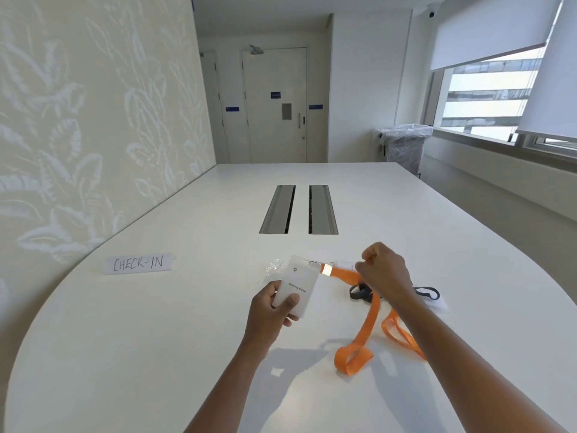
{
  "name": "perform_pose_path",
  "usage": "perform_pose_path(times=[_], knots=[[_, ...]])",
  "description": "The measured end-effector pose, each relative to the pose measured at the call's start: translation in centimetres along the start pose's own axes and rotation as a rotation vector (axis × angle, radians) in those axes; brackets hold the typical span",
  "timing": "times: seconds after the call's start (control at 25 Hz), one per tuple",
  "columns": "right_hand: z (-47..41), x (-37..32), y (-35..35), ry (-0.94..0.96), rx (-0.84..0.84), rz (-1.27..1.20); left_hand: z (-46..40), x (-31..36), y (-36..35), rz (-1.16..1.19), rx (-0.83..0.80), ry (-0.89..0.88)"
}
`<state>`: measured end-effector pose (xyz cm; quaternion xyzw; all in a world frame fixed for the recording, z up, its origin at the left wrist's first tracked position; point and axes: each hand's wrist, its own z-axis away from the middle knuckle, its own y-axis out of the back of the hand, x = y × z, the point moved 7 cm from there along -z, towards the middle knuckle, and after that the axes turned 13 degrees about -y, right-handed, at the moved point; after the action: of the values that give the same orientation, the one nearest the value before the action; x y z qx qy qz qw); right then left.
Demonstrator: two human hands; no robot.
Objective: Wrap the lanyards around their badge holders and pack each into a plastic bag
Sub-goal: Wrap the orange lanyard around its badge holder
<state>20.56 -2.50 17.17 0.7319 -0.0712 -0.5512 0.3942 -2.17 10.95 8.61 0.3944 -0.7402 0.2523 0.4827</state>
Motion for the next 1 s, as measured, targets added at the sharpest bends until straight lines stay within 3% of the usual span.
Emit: perform_pose_path(times=[0.2, 0.36, 0.56, 0.88, 1.0], knots=[[1.7, 0.7, -4.2, 0.088, -0.231, -0.009, -0.8, 1.0, 0.4, -0.004, -0.046, -0.020], [4.5, 1.2, -8.2, 0.010, -0.603, -0.309, -1.1, 1.9, 0.5, -0.031, -0.110, -0.027], [7.3, 0.7, -10.0, 0.017, -0.767, -0.512, -1.0, 2.9, 1.0, -0.018, -0.137, -0.014], [8.0, -0.8, -10.1, 0.075, -0.744, -0.652, -2.1, 4.4, 2.2, 0.065, -0.058, 0.005], [7.7, -0.7, -9.2, 0.068, -0.640, -0.690, -3.0, 4.9, 2.9, 0.051, -0.001, -0.010]])
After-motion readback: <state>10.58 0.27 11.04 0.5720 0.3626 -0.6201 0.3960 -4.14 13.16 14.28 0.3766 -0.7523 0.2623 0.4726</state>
